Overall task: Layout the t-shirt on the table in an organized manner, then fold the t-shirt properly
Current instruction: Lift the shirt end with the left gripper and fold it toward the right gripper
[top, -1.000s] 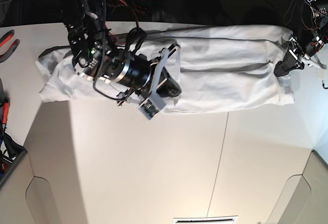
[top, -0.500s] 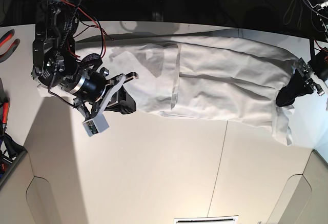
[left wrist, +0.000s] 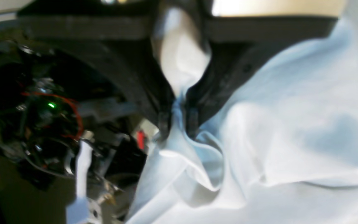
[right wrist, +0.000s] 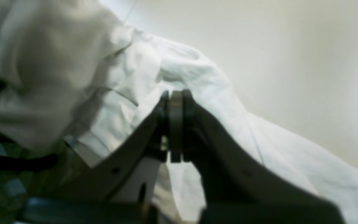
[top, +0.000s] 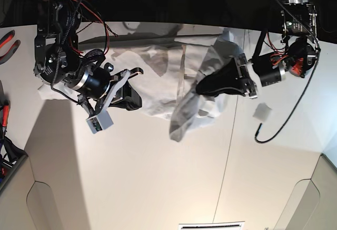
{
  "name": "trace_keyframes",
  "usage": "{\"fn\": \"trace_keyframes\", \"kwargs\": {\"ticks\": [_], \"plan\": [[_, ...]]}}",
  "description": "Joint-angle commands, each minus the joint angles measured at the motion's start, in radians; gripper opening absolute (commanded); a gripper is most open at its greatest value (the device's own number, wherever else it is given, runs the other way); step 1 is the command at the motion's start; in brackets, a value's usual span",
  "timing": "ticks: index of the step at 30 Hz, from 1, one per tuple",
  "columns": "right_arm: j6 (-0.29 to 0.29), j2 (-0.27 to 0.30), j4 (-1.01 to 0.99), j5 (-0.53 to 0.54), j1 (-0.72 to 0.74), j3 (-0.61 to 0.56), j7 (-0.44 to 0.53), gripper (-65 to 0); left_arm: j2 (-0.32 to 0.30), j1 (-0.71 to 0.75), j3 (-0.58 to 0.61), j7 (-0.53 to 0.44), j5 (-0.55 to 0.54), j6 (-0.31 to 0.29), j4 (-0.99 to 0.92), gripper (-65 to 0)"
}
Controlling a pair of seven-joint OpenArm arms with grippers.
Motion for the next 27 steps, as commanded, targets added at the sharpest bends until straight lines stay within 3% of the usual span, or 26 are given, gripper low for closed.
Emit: {"fn": "trace_keyframes", "kwargs": {"ticks": [1,9,15,27], "plan": [[0.007,0.0,0.017,0.019,0.013,0.002,0.02,-65.0,0.01,-0.011,0.018,-0.032,-0.037,-0.009,0.017,-65.0],[0.007,0.0,0.017,0.019,0.016,0.002,0.028,-65.0,0.076,-0.011,0.112,-0.246,0.25,-0.009,0.017,-65.0],[0.007,0.0,0.017,0.017,0.021,0.018,0.045,-65.0,0.076,-0.011,0.115,-0.273,0.313,-0.009,0.017,-65.0],[0.006,0.001,0.017,0.086,0.097,0.385,0.064,-65.0,0.076,-0.011,0.115,-0.348,0.42,-0.009,0.016,-65.0]]}}
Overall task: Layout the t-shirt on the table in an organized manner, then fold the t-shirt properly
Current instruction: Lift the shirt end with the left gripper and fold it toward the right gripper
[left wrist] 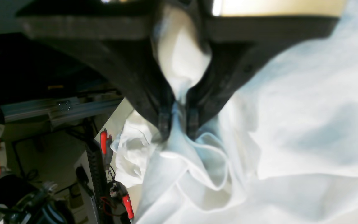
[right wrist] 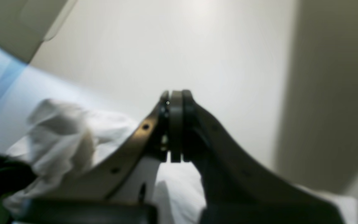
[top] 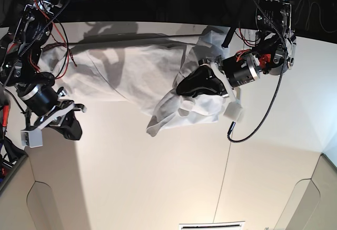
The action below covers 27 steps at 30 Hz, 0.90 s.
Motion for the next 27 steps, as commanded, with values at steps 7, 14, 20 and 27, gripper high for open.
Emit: {"fn": "trace_keyframes", "kwargs": {"ticks": [7,14,20,27], "plan": [[0.006,0.055,0.017,0.019,0.019,0.069,0.023,-65.0,0.0,-0.013,-0.001,-0.068,0.016,-0.01,0.014,-65.0],[0.006,0.064,0.017,0.019,0.019,0.072,0.024,-65.0,0.0,-0.013,0.011,-0.096,0.051,-0.01,0.014,-65.0],[0.006,0.063,0.017,0.011,0.019,0.072,0.024,-65.0,0.0,-0.013,0.079,-0.138,0.165,-0.01,0.014,-65.0],[0.006,0.063,0.017,0.011,0.018,0.072,0.024,-65.0,0.0,-0.023,0.141,-0.261,0.351,-0.01,0.014,-65.0]]}}
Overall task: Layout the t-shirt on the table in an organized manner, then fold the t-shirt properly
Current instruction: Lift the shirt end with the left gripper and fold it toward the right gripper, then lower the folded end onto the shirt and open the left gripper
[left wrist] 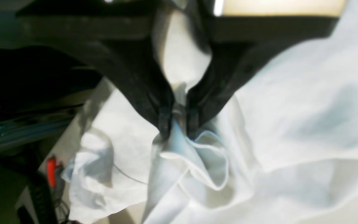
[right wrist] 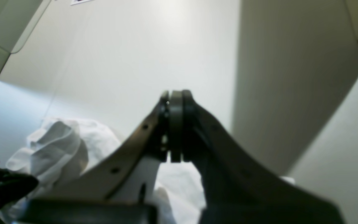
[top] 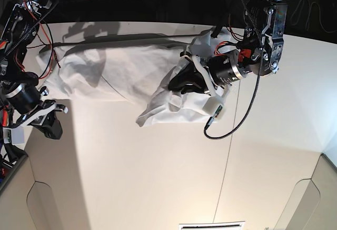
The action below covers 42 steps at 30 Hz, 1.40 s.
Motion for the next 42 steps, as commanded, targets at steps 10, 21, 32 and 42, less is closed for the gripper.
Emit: {"fn": "trace_keyframes", "kwargs": {"ticks": [10,21,32,42], "plan": [[0.006,0.008,0.017,0.015,0.018,0.002,0.023,-65.0,0.0,-0.024,0.0,-0.066,0.032,0.008,0.014,-65.0],[0.006,0.008,0.017,0.015,0.018,0.002,0.023,-65.0,0.0,-0.021,0.0,-0.043,0.01,0.003,0.014,-65.0],[0.006,0.008,0.017,0.015,0.018,0.002,0.023,-65.0,0.0,-0.021,0.0,-0.066,0.01,0.003,-0.054,-65.0],[0.007,0.008,0.017,0.015,0.018,0.002,0.023,-65.0,0.0,-0.038,0.0,-0.064,-0.194,-0.009,-0.05,-33.2]]}}
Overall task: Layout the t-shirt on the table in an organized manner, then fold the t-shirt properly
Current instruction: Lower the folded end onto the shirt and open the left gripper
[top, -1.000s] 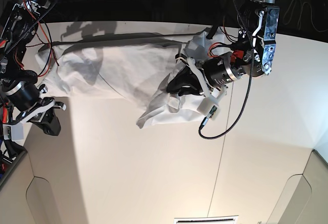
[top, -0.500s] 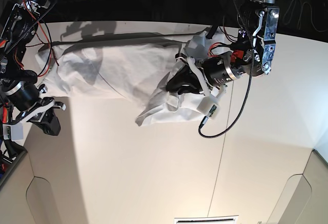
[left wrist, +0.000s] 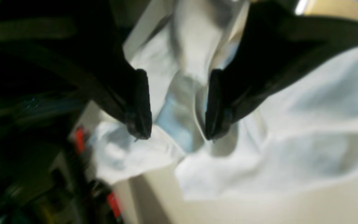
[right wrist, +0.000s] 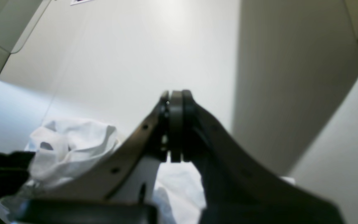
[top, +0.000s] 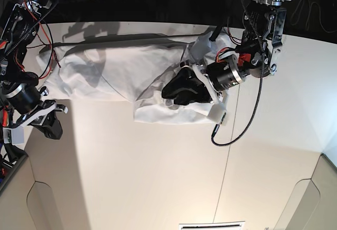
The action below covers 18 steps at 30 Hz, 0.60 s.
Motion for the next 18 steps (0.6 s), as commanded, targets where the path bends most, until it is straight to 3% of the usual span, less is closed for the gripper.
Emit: {"fn": "trace_keyframes", "kwargs": {"ticks": [1,5,7,9,12,18], "plan": [[0.007,0.008,0.017,0.015,0.018,0.002,0.023,-65.0,0.0,-0.011,0.0,0.005,-0.063,-0.013,0.021,-33.2],[0.007,0.008,0.017,0.015,0.018,0.002,0.023,-65.0,0.0,-0.01,-0.001,0.143,-0.259,-0.013,0.057,-33.2],[0.007,0.008,0.017,0.015,0.018,0.002,0.023,-65.0,0.0,-0.01,-0.016,0.193,-0.286,-0.013,0.106,-33.3],[0.007,0.008,0.017,0.015,0.018,0.002,0.023,-65.0,0.0,-0.01,-0.05,0.208,-0.253,-0.013,0.163,-33.4],[0.007,0.008,0.017,0.014,0.018,0.002,0.023,-65.0,0.0,-0.01,-0.137,0.21,-0.108,-0.013,0.233,-33.4],[0.007,0.008,0.017,0.016,0.018,0.002,0.024,-65.0,-0.018,-0.001,-0.266,0.209,0.085,-0.005,0.239,-33.4]]}}
